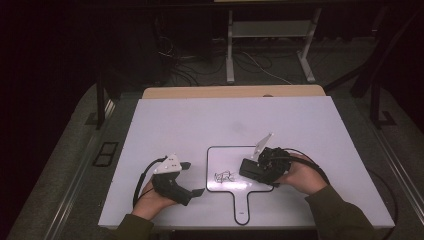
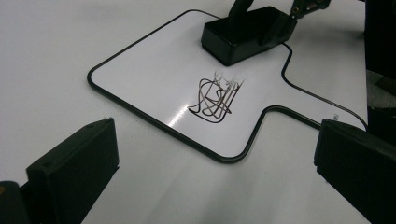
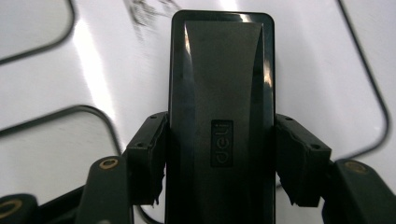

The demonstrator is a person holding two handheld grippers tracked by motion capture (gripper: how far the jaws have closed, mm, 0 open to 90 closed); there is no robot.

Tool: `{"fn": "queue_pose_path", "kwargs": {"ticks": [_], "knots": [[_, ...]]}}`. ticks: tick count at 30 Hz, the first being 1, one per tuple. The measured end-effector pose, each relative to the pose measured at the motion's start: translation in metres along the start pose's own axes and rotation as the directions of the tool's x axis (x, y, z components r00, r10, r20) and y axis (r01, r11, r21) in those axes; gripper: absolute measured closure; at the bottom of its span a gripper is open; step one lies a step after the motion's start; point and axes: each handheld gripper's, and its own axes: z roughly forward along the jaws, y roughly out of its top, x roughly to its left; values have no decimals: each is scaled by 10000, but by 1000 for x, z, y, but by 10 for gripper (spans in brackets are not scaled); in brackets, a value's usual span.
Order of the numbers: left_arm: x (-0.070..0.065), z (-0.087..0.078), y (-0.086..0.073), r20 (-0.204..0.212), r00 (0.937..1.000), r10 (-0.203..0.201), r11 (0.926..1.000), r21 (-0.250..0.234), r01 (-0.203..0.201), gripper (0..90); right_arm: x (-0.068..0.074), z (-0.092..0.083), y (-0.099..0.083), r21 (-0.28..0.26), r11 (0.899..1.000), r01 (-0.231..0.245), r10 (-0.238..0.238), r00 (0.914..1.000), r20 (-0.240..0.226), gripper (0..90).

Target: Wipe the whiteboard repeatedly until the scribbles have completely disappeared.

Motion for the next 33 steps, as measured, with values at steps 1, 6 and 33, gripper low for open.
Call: {"fn": "queue_pose_path", "kwargs": {"ticks": [1,6,33], "knots": [[0,0,0,6,10000,-6,10000,7,6,0,-2,0,-2,5,10000,-53,53,10000,57,389],[0,0,0,2,10000,5,10000,3,-5,0,-15,-3,-10,-16,9984,-565,565,9979,327,390],[0,1,0,14,10000,-5,10000,36,5,0,5,-4,-9,145,9999,-22,19,9998,218,389]]}}
